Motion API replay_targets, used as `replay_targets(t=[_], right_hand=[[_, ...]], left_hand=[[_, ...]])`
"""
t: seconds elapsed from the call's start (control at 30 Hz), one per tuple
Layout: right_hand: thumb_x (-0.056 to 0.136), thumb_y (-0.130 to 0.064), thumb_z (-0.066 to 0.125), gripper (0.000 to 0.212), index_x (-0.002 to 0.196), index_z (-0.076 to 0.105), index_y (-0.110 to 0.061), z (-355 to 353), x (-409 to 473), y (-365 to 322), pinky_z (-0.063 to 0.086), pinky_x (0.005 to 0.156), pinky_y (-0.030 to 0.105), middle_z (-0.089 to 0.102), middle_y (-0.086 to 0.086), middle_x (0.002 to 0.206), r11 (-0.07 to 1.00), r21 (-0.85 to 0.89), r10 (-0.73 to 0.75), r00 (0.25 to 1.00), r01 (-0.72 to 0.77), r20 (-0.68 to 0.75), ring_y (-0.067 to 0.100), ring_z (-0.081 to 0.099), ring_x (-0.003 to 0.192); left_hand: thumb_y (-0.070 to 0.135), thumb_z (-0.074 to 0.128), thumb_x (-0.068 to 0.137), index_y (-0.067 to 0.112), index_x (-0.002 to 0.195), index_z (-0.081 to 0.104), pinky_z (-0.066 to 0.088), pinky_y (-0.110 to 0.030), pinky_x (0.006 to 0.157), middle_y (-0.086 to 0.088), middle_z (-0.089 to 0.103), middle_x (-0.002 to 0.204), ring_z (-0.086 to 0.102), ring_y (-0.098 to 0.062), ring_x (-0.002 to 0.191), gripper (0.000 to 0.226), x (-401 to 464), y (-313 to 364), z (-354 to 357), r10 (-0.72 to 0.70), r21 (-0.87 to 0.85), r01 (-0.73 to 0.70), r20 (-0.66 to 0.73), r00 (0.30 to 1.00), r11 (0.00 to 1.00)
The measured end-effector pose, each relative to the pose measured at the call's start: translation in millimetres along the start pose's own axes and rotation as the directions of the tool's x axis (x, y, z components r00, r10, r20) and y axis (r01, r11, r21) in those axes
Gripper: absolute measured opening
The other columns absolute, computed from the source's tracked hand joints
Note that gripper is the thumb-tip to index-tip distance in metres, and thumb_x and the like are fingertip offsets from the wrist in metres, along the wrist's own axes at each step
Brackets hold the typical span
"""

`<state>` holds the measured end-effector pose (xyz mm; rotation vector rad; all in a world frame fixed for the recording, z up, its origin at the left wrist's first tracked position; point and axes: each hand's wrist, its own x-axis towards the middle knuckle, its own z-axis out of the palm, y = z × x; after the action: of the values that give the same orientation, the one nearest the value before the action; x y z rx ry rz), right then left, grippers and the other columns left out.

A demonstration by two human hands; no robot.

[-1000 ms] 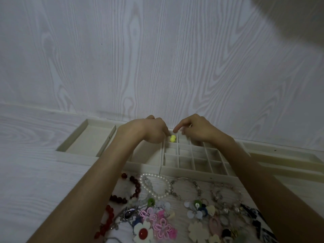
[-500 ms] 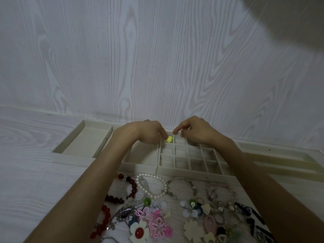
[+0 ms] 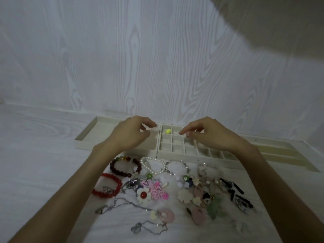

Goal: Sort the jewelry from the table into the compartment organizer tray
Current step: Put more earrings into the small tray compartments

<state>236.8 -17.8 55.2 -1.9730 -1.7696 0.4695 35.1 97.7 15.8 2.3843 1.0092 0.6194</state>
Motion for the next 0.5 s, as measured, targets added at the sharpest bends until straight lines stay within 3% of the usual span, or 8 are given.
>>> replay_targets(t=[0.07, 0.13, 0.27, 0.33, 0.4, 0.5], right_hand=[[0.093, -0.022, 0.055, 0.020, 0.099, 0.073, -0.030, 11, -17, -5, 0.050, 0.084, 0.028, 0.068, -0.010, 0.104, 1.000, -0.006, -0.006, 1.000, 0.007, 0.013, 0.008, 0.061, 0.090], [0.093, -0.023, 0.055, 0.020, 0.098, 0.072, -0.031, 23, -31, -8, 0.050, 0.085, 0.030, 0.067, -0.014, 0.103, 1.000, -0.002, -0.021, 0.999, 0.021, 0.028, 0.005, 0.059, 0.089], [0.091, -0.028, 0.058, 0.017, 0.097, 0.071, -0.036, 48, -54, -12, 0.050, 0.083, 0.028, 0.067, -0.015, 0.099, 0.998, 0.043, -0.045, 0.999, 0.044, 0.024, 0.001, 0.059, 0.088], [0.088, -0.030, 0.062, 0.014, 0.097, 0.072, -0.035, 60, -61, -11, 0.049, 0.080, 0.023, 0.067, -0.018, 0.095, 0.992, 0.070, -0.106, 0.994, 0.103, 0.030, -0.001, 0.058, 0.087], [0.085, -0.032, 0.066, 0.012, 0.095, 0.073, -0.035, 71, -67, -13, 0.044, 0.072, 0.013, 0.066, -0.020, 0.088, 0.985, 0.082, -0.158, 0.986, 0.154, 0.045, -0.002, 0.056, 0.084], [0.082, -0.033, 0.070, 0.010, 0.090, 0.075, -0.033, 81, -72, -18, 0.042, 0.068, 0.013, 0.063, -0.021, 0.077, 0.980, 0.036, -0.195, 0.980, 0.194, 0.035, 0.000, 0.053, 0.084]], left_hand=[[0.016, 0.056, 0.091, 0.032, 0.108, 0.066, 0.043, -0.012, 0.074, 0.022, 0.063, 0.107, 0.059, 0.001, 0.096, 0.026, -22, 1, 10, 0.000, -0.064, -0.005, -0.079, 0.997, 0.998], [0.017, 0.057, 0.091, 0.034, 0.103, 0.068, 0.036, -0.004, 0.067, 0.024, 0.064, 0.102, 0.060, 0.005, 0.090, 0.023, -39, 0, 19, -0.009, -0.088, -0.003, -0.140, 0.990, 0.996], [0.024, 0.061, 0.089, 0.037, 0.097, 0.069, 0.044, -0.016, 0.068, 0.024, 0.067, 0.090, 0.061, 0.009, 0.080, 0.017, -66, -5, 22, -0.008, -0.191, -0.026, -0.173, 0.985, 0.981], [0.024, 0.064, 0.089, 0.031, 0.098, 0.071, 0.045, -0.015, 0.068, 0.016, 0.071, 0.089, 0.063, 0.004, 0.079, 0.014, -73, -8, 17, 0.055, -0.294, -0.076, -0.077, 0.996, 0.953], [0.023, 0.066, 0.087, 0.024, 0.095, 0.074, 0.046, -0.012, 0.067, 0.013, 0.072, 0.084, 0.064, 0.000, 0.075, 0.012, -78, -7, 11, 0.120, -0.360, -0.075, 0.104, 0.987, 0.930], [0.035, 0.072, 0.078, 0.022, 0.084, 0.077, 0.048, -0.019, 0.064, 0.004, 0.073, 0.078, 0.062, -0.007, 0.067, 0.015, -82, -7, 7, 0.121, -0.332, -0.033, 0.246, 0.962, 0.943]])
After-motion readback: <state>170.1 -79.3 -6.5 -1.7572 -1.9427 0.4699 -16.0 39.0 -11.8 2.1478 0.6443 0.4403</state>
